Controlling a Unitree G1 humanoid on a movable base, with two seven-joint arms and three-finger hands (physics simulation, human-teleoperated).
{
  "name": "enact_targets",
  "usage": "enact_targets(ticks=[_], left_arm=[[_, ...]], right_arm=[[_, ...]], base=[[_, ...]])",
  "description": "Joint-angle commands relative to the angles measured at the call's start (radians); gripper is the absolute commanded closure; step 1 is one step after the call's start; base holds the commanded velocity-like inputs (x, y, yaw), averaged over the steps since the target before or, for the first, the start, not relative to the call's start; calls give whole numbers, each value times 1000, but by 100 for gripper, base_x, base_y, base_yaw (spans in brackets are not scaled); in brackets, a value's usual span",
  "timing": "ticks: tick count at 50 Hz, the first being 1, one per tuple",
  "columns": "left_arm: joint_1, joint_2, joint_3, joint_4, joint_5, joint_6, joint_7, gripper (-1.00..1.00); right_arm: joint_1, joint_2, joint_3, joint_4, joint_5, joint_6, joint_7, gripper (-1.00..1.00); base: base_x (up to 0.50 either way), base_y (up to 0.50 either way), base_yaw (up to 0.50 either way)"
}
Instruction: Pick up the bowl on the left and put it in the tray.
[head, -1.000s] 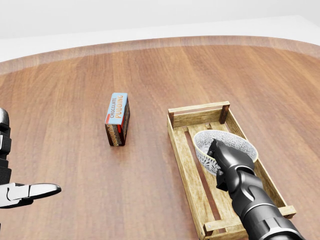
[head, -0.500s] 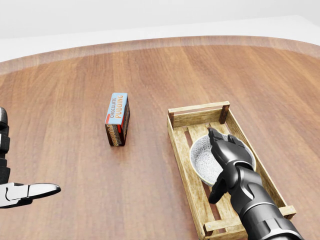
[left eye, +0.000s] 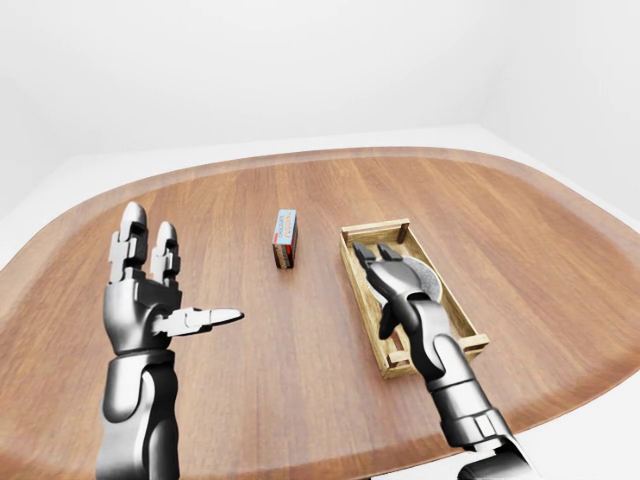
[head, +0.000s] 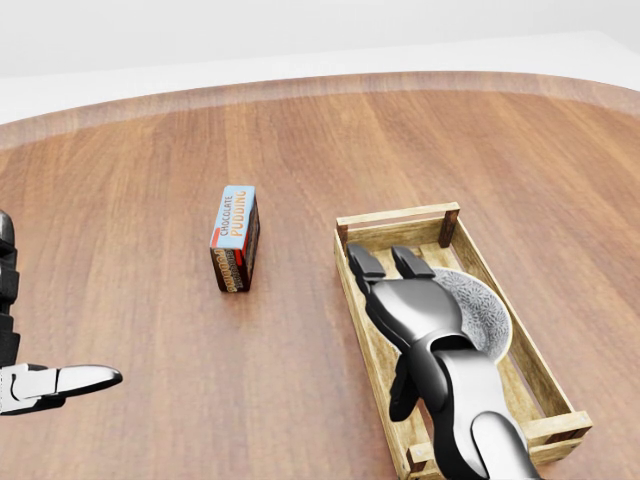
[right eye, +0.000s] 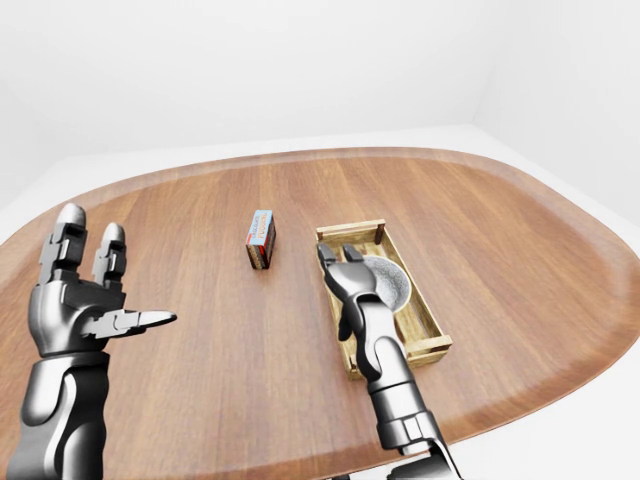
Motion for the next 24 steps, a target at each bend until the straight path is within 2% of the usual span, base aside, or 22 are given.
enact_targets(ticks=[1,4,7,10,14,24], left_arm=[[33,-30,-62,59,58,0,-1,-100],[32,-28,-59,52,54,0,1,-100],[32,-30,-62,66,58,0,-2,-100],[34,-31,-68,70,61,0,-1,-100],[33,-29,-67,69,58,0,-1,-100],[31,-27,-62,69,52,0,-2,-100]], right_arm=[[165,85,55,-368,-163,0,193,-100],[205,105,89,-481,-218,0,253,-100],[213,119,96,-543,-254,0,279,-100],[205,146,108,-631,-296,0,347,-100],[208,168,122,-662,-322,0,353,-100],[278,226,242,-831,-406,0,353,-100]], base=[[0,0,0],[0,0,0],[0,0,0],[0,0,0],[0,0,0],[0,0,0]])
